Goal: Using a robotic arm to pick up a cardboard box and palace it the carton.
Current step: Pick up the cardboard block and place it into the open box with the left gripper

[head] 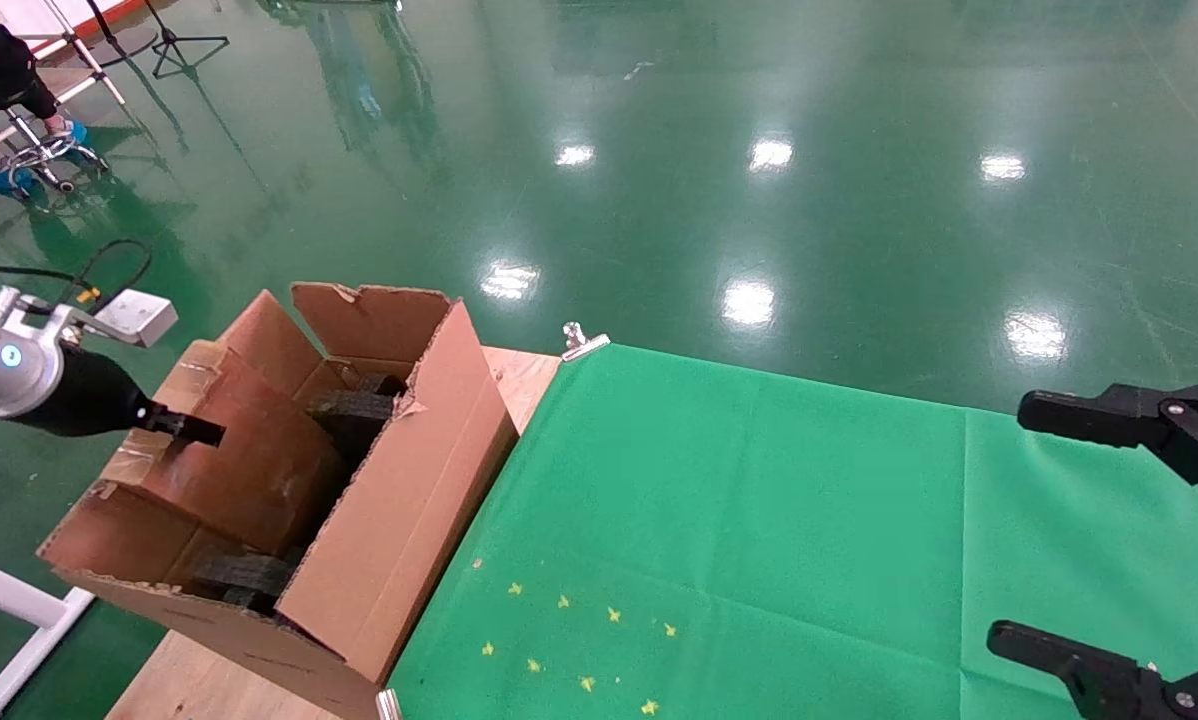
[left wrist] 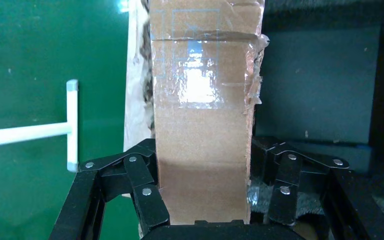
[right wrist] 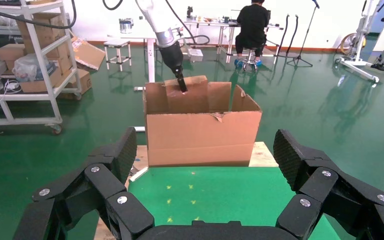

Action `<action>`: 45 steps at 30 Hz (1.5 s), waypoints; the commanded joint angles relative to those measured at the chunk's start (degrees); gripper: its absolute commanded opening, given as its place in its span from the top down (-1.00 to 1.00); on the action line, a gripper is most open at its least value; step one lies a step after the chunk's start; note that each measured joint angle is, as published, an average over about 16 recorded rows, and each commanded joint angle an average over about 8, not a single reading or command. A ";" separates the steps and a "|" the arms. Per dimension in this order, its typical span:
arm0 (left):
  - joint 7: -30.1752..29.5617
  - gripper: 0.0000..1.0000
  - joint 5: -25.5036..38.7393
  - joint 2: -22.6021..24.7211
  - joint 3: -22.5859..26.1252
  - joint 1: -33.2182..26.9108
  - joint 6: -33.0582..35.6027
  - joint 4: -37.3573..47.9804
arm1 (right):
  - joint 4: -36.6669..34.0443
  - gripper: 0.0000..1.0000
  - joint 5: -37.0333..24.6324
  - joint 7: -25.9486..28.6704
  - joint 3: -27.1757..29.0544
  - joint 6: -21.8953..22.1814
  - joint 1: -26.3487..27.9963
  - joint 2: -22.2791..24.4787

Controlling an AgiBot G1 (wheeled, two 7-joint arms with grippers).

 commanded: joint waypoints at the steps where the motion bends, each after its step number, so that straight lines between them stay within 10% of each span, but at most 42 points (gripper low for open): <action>1: -0.12 1.00 0.06 0.18 0.04 0.53 0.09 0.17 | 0.00 -1.00 0.00 0.00 0.00 0.00 0.00 0.00; 36: -6.24 1.00 -1.28 6.99 -0.89 14.14 -9.01 1.49 | 0.00 -1.00 0.01 -0.01 -0.02 0.01 0.01 0.01; 45: -8.15 -1.00 -0.88 8.16 -0.56 15.61 -9.91 1.83 | -0.01 -1.00 0.02 -0.02 -0.02 0.02 -0.01 0.01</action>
